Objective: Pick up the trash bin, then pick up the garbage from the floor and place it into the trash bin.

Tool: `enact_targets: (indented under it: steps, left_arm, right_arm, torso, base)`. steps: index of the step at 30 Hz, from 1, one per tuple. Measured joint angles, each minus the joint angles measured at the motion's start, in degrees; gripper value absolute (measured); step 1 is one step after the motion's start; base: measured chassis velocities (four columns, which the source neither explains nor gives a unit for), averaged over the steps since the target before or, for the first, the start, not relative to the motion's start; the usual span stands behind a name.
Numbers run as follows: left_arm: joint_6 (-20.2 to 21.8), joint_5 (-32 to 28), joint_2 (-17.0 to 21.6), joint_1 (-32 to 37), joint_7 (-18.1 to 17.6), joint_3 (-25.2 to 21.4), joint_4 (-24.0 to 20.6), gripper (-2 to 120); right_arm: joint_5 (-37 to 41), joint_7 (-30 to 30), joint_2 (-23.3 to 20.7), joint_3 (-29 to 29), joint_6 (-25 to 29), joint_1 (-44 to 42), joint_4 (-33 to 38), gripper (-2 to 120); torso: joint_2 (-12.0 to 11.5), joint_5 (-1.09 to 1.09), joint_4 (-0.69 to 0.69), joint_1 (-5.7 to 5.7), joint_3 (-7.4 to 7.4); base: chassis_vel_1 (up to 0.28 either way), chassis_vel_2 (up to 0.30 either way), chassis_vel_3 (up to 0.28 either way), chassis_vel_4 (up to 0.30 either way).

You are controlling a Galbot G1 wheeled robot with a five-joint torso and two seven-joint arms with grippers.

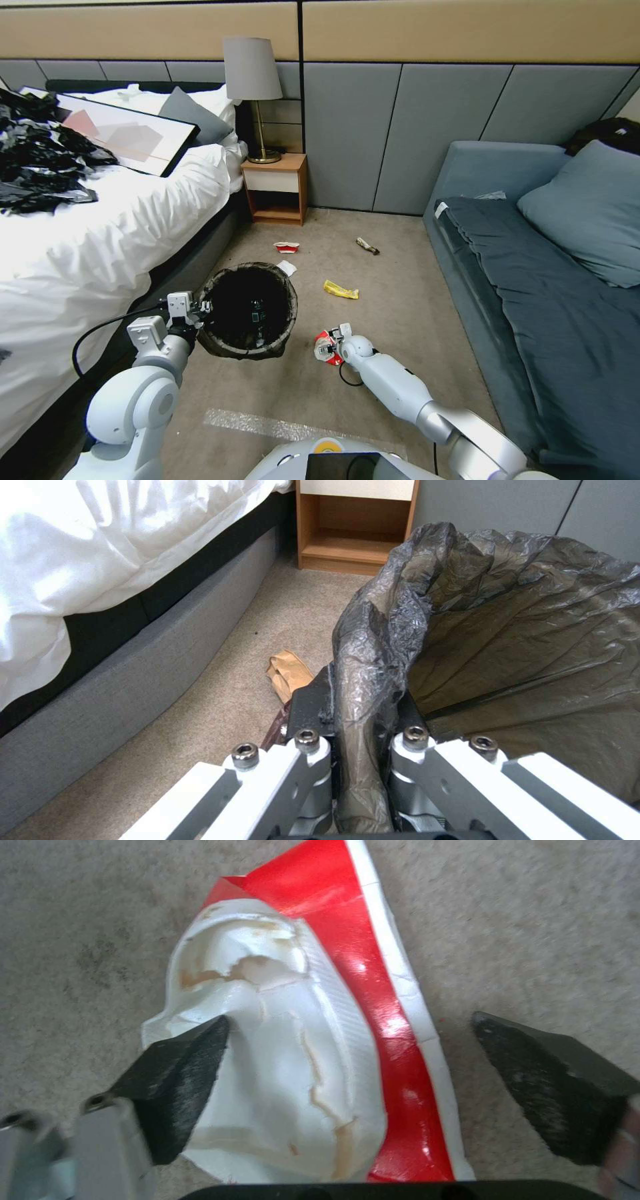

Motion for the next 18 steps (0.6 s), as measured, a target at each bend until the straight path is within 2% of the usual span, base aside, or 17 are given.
enact_targets:
  steps: [4,10,16,18]
  left_arm:
    - [0.0,0.0,0.0,-0.1,0.0,-0.1,0.2,4]
    - [0.0,0.0,-0.1,-0.4,0.0,0.0,0.5,4]
    - [0.0,0.0,-0.5,-0.5,0.0,0.1,0.7,4]
    - [0.0,0.0,-0.5,-0.5,0.0,0.2,0.7,4]
  right_arm:
    - [-0.3,-0.2,-0.1,0.0,0.0,0.1,0.0,76]
    - [-0.7,0.5,-0.6,-0.3,-0.1,-0.1,1.1,63]
    - [3.5,2.8,-1.3,-2.3,-1.7,0.5,4.1,44]
    - [3.7,2.9,-1.4,-2.5,-1.8,0.6,4.3,43]
  torso:
    - [0.0,-0.02,-0.02,0.00,0.00]
    - [0.0,-0.01,-0.02,0.00,0.01]
    - [0.0,0.06,0.05,0.00,0.02]
    - [0.0,0.06,0.05,0.00,0.02]
  base:
    - [0.000,0.000,0.000,0.000]
    - [0.000,0.000,0.000,0.000]
    - [0.000,0.000,0.000,0.000]
    - [0.000,0.000,0.000,0.000]
